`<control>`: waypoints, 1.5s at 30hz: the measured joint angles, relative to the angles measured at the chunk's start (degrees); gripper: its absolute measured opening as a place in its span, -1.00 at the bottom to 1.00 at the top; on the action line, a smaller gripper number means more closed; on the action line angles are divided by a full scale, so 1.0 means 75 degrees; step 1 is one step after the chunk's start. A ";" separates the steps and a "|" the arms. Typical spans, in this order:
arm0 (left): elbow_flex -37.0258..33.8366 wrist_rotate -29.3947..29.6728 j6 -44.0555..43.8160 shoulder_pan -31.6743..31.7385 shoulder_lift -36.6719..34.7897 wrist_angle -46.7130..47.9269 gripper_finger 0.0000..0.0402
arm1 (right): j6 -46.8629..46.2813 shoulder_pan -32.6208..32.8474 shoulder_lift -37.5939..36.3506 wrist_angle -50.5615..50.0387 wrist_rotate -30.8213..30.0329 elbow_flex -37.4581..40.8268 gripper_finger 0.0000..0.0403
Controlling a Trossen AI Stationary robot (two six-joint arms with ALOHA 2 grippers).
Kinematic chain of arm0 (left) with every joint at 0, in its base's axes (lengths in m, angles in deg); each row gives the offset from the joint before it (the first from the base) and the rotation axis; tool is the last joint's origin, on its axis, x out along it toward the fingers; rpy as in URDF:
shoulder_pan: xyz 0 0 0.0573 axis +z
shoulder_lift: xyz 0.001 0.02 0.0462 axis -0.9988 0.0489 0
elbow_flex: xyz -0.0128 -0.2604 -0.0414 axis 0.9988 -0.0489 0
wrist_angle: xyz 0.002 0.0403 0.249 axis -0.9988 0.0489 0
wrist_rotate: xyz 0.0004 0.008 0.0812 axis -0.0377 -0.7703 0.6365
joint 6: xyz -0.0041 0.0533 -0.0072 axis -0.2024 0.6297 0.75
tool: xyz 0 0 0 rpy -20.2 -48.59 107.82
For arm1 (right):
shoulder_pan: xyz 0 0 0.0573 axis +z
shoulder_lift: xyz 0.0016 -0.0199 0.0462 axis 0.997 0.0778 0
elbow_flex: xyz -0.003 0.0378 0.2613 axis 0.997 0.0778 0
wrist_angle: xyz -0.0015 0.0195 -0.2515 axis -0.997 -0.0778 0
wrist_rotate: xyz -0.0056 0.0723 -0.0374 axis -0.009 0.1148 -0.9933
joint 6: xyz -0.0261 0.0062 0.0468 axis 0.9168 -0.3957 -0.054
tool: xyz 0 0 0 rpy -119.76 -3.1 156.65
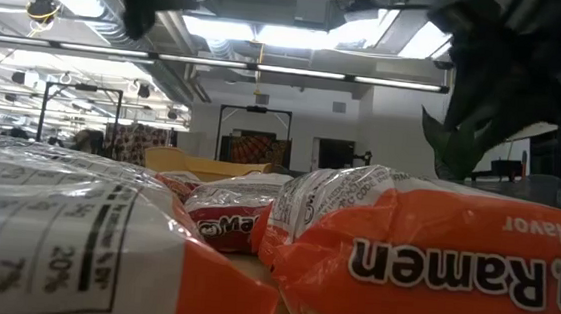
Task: Sort Maruchan noodles
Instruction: Put the top right orange noodle pack into the black bin
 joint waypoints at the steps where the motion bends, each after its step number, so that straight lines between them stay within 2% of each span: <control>1: 0.0000 -0.0212 0.0000 -0.0002 0.0255 -0.0209 -0.18 | -0.0444 0.0170 0.0000 -0.0156 -0.0277 0.0003 0.02; 6: 0.0000 -0.0751 0.0000 0.0159 0.1534 -0.1539 -0.08 | -0.2467 0.0698 0.0003 -0.0121 -0.1419 0.0340 0.45; 11: 0.0003 -0.1566 -0.0383 0.0623 0.2611 -0.3000 0.02 | -0.3319 0.0741 0.0169 0.0223 -0.1711 0.0753 0.63; 17: 0.0009 -0.1874 -0.0635 0.0944 0.3293 -0.3766 0.07 | -0.3460 0.0741 0.0799 0.0775 -0.1984 0.0912 0.63; 31: 0.0009 -0.1680 -0.0638 0.1024 0.3333 -0.3795 0.07 | -0.3159 0.0749 0.2824 0.2689 -0.3206 0.0906 0.60; 36: 0.0009 -0.1673 -0.0638 0.1022 0.3333 -0.3819 0.07 | -0.2511 0.0723 0.2899 0.3175 -0.3451 0.0909 0.38; 45: 0.0009 -0.1653 -0.0635 0.1024 0.3330 -0.3827 0.07 | -0.2143 0.0694 0.2885 0.3845 -0.3381 0.0909 -0.56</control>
